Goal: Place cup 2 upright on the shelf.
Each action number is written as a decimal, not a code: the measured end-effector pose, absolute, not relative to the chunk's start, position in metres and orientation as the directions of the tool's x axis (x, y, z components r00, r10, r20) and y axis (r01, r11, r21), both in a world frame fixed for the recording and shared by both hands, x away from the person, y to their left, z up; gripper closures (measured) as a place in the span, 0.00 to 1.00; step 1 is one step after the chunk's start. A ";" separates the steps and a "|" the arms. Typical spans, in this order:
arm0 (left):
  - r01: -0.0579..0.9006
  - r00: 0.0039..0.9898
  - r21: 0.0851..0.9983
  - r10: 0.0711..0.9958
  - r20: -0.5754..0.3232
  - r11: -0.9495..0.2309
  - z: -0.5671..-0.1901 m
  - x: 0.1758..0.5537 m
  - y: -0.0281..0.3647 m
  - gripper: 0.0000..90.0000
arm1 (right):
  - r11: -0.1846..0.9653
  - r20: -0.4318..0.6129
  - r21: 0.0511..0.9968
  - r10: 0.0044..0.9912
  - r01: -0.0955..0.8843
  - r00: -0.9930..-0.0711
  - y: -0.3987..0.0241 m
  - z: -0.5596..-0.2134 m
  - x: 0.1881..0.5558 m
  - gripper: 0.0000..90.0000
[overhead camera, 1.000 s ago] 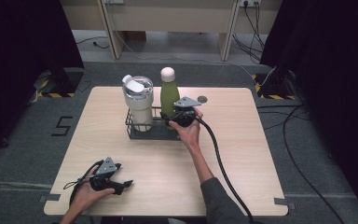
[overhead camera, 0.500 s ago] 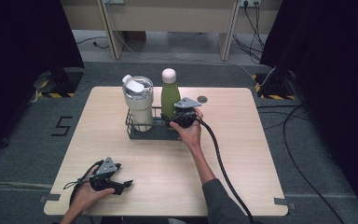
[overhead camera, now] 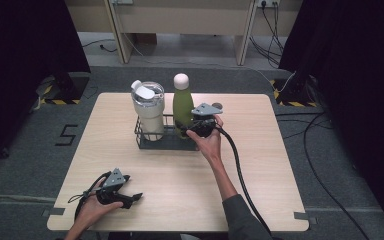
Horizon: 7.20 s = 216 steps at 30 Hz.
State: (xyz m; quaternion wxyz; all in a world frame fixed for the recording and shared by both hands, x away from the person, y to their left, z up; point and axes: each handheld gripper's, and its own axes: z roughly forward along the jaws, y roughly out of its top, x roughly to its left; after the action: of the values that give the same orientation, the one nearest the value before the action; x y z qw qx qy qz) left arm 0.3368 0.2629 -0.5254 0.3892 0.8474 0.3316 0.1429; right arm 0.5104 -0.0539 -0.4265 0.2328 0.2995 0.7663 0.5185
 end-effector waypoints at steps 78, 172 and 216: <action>0.451 0.739 0.754 0.673 -0.016 -0.477 -0.525 0.337 0.263 0.16 | 0.297 -0.080 0.933 0.719 0.201 -0.690 -0.141 -0.422 0.422 0.21; 0.452 0.739 0.754 0.674 -0.017 -0.476 -0.525 0.337 0.263 0.16 | 0.288 0.053 0.861 0.769 0.419 -0.637 -0.226 -0.497 0.339 0.20; 0.451 0.739 0.755 0.673 -0.017 -0.476 -0.526 0.337 0.263 0.16 | 0.450 -0.004 0.722 0.762 0.525 -0.648 -0.222 -0.519 0.321 0.15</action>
State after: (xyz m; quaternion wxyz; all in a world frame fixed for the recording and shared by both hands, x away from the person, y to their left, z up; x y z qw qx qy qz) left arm 0.3368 0.2629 -0.5256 0.3896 0.8472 0.3318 0.1424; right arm 0.3212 -0.2217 -0.5189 0.1664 0.3852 0.8352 0.3555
